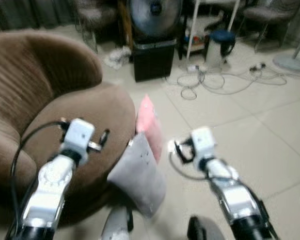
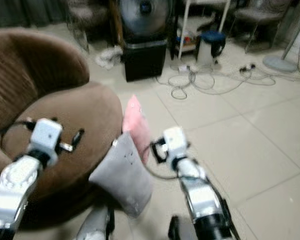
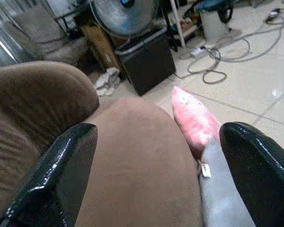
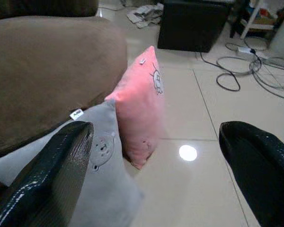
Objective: Move the pillow to the sofa from floor
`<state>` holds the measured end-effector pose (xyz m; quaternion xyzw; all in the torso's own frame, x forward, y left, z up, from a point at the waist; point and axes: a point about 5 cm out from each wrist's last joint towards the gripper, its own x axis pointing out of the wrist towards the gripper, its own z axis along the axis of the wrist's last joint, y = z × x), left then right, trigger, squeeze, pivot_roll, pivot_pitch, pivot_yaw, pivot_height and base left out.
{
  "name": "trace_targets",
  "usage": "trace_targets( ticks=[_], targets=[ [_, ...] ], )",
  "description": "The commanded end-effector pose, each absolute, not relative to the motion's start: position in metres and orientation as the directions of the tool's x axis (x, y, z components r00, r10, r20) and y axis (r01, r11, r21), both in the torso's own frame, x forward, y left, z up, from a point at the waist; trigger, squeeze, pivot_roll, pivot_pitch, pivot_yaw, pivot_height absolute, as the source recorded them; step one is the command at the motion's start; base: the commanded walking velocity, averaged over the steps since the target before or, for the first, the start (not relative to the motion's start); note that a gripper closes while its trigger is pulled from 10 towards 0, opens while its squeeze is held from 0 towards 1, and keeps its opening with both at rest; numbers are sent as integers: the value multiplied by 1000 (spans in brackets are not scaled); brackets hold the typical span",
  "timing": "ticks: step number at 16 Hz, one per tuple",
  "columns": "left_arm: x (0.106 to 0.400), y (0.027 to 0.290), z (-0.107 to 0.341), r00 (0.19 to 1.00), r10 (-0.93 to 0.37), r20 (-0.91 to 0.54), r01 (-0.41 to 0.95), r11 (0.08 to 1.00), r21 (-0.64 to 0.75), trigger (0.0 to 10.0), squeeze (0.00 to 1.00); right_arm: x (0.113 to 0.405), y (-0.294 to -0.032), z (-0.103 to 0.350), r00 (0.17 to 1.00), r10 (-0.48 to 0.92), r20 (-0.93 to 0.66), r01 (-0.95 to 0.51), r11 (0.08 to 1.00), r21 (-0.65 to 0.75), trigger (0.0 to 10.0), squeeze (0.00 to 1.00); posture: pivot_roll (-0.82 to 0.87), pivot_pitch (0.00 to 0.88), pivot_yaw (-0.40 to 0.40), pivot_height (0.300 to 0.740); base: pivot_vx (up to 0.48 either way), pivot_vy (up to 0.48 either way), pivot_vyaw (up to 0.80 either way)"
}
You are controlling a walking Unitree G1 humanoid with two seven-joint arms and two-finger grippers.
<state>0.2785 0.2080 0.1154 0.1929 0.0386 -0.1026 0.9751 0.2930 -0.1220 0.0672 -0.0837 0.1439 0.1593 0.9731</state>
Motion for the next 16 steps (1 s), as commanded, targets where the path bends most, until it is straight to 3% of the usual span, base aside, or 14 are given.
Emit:
trace_targets(
  ticks=[1, 10, 13, 16],
  targets=[
    [279, 202, 113, 972, -201, -124, 233, 900, 367, 10000, 0, 295, -135, 69, 919, 245, -309, -298, 945, -137, 10000, 0, 125, 0, 33, 616, 0, 0, 0],
    [280, 201, 115, 971, -211, -112, 238, 904, 356, 10000, 0, 295, -135, 70, 916, 258, -308, -317, 935, -158, 10000, 0, 124, 0, 33, 616, 0, 0, 0],
    [281, 200, 115, 971, -213, -112, 239, 904, 355, 10000, 0, 296, -135, 69, 917, 254, -308, -310, 939, -149, 10000, 0, 122, 0, 35, 616, 0, 0, 735],
    [281, 200, 115, 970, -214, -112, 240, 904, 354, 10000, 0, 297, -137, 67, 918, 240, -316, -295, 945, -138, 10000, 0, 122, 0, 35, 616, 0, 0, 0]
  ],
)
